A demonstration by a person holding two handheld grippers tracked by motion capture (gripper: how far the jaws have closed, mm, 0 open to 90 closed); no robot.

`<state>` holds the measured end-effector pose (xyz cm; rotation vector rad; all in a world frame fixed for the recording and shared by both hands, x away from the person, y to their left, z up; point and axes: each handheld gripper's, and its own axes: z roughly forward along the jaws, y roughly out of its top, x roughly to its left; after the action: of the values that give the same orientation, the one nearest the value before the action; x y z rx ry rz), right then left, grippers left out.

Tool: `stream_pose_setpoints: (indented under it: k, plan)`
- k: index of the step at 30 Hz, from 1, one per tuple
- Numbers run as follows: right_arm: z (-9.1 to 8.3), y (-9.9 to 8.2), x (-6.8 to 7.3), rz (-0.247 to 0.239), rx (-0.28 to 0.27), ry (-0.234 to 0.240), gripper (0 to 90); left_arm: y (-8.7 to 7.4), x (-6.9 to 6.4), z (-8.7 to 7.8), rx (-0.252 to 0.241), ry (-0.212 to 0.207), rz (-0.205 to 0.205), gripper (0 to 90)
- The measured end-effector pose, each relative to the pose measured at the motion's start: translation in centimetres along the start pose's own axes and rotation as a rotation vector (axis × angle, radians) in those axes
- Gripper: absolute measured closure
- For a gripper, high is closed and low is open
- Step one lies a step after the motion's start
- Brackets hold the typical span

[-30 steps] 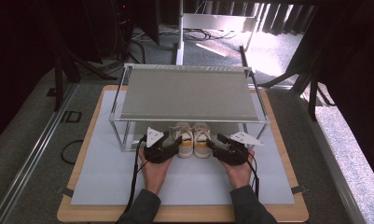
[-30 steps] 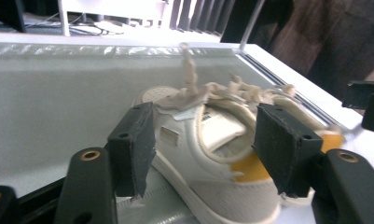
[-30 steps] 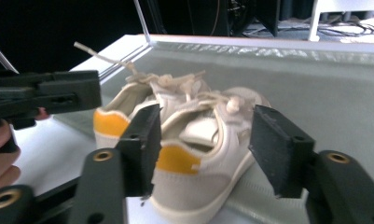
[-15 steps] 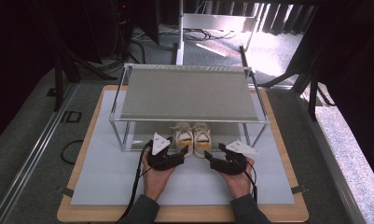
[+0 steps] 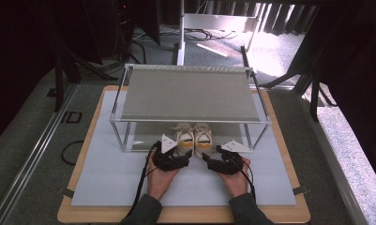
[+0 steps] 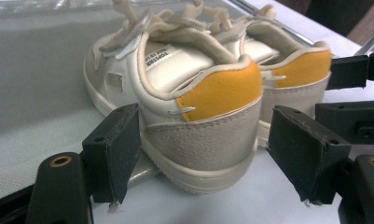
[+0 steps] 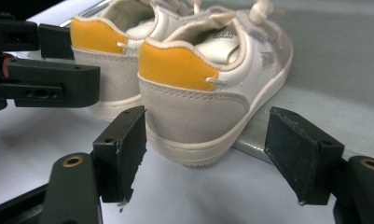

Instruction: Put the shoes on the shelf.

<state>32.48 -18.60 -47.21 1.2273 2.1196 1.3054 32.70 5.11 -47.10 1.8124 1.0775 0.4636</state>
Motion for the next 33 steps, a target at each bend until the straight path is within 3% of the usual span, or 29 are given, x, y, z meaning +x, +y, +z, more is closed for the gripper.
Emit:
stream_pose_setpoints:
  k: [7, 14, 29, 33]
  plan:
    - [0.8, -0.1, -0.1, 0.03, 0.007, 0.043, 34.2, 0.3, 0.6, 0.6, 0.046, -0.016, -0.01, 24.7]
    - [0.8, 0.2, 0.0, 0.033, -0.012, 0.047, 35.7, 0.8, 0.6, 0.8, 0.06, -0.024, -0.006, 26.4]
    - [1.8, 1.4, -0.2, 0.033, -0.038, 0.015, 36.5, 2.2, 1.8, 1.7, 0.045, -0.022, -0.023, 28.5]
    - [2.3, 1.7, -0.3, 0.011, -0.031, 0.0, 36.6, 2.3, 2.0, 2.2, 0.049, -0.013, -0.028, 28.8]
